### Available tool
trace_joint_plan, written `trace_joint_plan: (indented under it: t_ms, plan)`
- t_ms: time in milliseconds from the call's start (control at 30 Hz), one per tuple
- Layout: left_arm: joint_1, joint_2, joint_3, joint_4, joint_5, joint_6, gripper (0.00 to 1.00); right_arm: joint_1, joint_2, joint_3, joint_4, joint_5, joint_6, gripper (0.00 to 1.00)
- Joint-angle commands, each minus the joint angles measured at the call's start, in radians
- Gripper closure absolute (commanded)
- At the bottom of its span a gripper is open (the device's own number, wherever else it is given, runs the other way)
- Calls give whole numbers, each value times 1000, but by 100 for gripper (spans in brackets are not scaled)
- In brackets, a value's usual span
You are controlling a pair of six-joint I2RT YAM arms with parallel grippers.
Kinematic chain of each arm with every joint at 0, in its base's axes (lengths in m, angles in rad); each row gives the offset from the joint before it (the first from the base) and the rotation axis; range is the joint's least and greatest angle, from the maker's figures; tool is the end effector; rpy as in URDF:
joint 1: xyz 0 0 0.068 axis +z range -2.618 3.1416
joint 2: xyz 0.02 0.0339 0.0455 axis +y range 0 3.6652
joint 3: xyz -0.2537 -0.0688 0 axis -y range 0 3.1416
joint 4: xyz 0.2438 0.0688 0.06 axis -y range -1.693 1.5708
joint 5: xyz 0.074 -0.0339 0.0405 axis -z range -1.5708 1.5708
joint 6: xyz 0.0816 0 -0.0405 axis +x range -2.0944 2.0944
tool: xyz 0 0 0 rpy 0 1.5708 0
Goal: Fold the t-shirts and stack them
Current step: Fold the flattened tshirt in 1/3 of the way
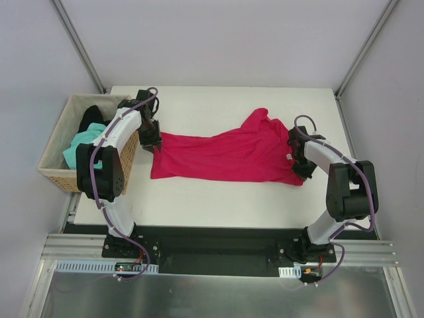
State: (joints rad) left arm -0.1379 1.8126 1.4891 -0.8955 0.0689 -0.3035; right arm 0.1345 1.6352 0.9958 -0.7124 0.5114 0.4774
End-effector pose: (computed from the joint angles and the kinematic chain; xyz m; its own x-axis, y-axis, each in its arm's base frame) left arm 0.3801 -0.0584 0.1933 -0.9354 -0.1712 -0.3095 -0.1246 0.9784 -0.1647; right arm 0.3020 0.0006 0.1276 -0.8645 0.2874 -0.4125 0.4342 0.8404 -0.3245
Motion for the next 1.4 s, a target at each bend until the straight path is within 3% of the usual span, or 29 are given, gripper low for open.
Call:
trace_joint_plan:
  t_ms: [0,500,667,900,1100,1267,1367]
  plan:
    - [-5,-2,71,-8,-17,-13,74,-13,12,47,-30,33,-3,99]
    - [-3,-4,77,-8,-14,-11,73,-27,15,63,-25,24,-16,99]
    - [-3,-4,69,-6,-12,-13,74,-16,14,96,-35,36,-46,77]
    - [-3,-29,56,6,-11,-19,72,-9,-11,165,-44,53,-109,70]
    - [-3,-26,46,17,-12,-25,70,-7,40,292,-30,-11,-207,62]
    - [-3,28,123,18,11,-25,70,-9,196,539,-88,-99,-325,60]
    - [-3,47,164,20,5,-26,69,-9,262,607,-105,-132,-355,59]
